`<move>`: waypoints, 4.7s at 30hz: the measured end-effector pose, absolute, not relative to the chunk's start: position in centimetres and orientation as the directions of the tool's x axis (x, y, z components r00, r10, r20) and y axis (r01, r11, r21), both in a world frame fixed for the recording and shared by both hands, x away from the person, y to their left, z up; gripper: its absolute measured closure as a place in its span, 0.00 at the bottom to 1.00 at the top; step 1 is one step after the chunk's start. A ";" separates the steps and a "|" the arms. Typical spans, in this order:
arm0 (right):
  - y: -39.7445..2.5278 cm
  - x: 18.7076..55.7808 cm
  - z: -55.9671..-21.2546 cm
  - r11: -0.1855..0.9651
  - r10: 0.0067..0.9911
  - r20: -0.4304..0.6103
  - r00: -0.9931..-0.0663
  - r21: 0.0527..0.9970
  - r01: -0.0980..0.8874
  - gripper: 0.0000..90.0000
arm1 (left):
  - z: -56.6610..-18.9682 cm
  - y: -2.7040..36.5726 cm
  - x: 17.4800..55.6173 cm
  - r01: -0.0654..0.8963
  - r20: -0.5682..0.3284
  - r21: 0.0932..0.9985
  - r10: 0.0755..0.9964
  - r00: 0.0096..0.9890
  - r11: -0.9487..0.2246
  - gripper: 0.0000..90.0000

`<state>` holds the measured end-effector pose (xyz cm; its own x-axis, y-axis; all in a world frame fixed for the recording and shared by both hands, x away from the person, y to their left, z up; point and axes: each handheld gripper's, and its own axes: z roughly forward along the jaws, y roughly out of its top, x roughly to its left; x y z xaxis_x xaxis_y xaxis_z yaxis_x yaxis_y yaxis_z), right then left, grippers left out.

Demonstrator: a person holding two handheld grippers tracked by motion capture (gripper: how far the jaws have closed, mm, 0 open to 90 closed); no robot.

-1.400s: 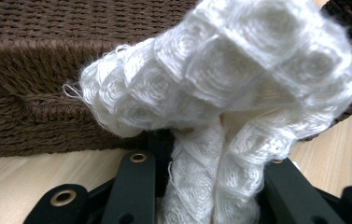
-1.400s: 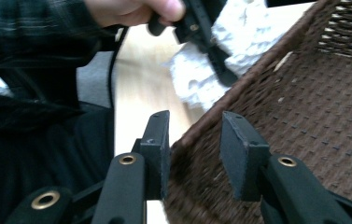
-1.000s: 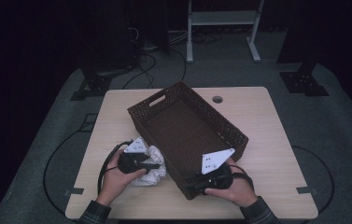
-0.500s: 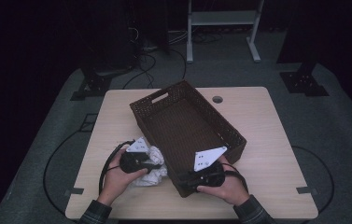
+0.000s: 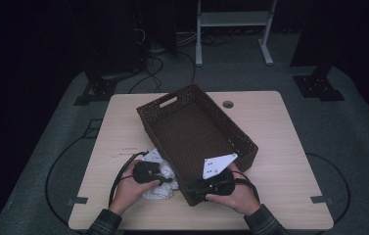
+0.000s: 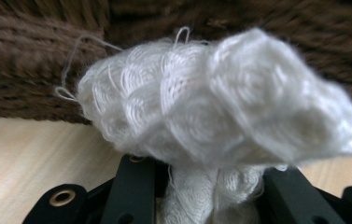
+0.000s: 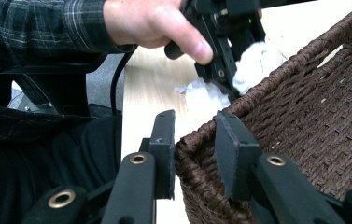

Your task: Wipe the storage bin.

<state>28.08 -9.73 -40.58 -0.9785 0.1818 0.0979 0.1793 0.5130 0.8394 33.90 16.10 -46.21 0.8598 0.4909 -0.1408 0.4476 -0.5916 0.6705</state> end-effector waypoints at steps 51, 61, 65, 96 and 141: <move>-9.9 28.4 -40.7 0.504 0.186 0.102 -0.977 0.844 0.184 0.76 | -45.7 14.4 32.0 0.384 -0.123 0.679 0.418 0.900 -0.626 0.76; -9.9 28.4 -40.7 0.503 0.189 0.102 -0.977 0.844 0.186 0.76 | -47.0 13.9 31.8 0.402 -0.134 0.622 0.415 0.900 -0.672 0.76; -9.9 28.4 -40.7 0.503 0.188 0.103 -0.977 0.844 0.186 0.76 | -46.5 14.1 31.4 0.396 -0.133 0.648 0.416 0.900 -0.651 0.76; -10.0 28.5 -40.7 0.502 0.188 0.107 -0.976 0.844 0.190 0.76 | -43.9 13.4 28.5 0.309 -0.119 0.742 0.338 0.934 -0.595 0.76; -16.9 28.3 -39.9 0.486 0.282 0.109 -0.953 0.841 0.240 0.99 | -45.7 21.7 29.9 0.482 -0.132 0.677 0.552 0.823 -0.556 0.75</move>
<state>28.27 -16.87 -39.85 -0.9532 0.2819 0.1090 0.2398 0.4858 0.8405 29.90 21.72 -45.72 0.8231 0.5522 -0.1324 0.4820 -0.5562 0.6770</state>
